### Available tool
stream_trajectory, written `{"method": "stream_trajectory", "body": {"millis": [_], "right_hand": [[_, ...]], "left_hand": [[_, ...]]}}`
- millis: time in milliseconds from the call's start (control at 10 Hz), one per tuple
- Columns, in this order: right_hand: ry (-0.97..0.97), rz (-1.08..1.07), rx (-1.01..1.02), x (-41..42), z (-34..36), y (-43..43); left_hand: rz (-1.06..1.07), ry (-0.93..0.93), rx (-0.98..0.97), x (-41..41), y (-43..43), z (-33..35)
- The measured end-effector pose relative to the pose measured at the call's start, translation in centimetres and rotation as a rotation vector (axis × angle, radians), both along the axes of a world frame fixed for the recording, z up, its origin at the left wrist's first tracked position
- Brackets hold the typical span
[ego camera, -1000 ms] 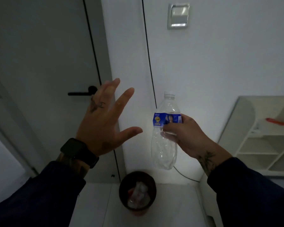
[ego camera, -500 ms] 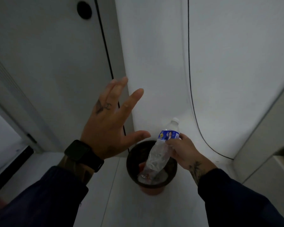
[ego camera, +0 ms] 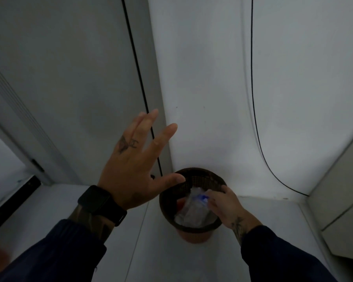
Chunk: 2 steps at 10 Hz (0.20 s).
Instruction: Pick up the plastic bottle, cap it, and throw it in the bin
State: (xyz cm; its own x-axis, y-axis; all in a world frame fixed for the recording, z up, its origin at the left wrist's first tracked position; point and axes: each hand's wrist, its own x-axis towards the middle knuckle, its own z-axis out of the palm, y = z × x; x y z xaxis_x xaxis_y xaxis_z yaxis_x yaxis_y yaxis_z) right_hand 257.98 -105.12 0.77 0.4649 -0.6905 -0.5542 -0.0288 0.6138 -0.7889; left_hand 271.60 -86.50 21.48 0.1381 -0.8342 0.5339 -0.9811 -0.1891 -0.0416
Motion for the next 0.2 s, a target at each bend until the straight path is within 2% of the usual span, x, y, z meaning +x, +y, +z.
{"method": "stream_trajectory", "body": {"millis": [200], "right_hand": [[0.018, -0.028, -0.058, -1.59, 0.23, -1.01]], "left_hand": [[-0.025, 0.036, 0.002, -0.44, -0.14, -0.02]]}}
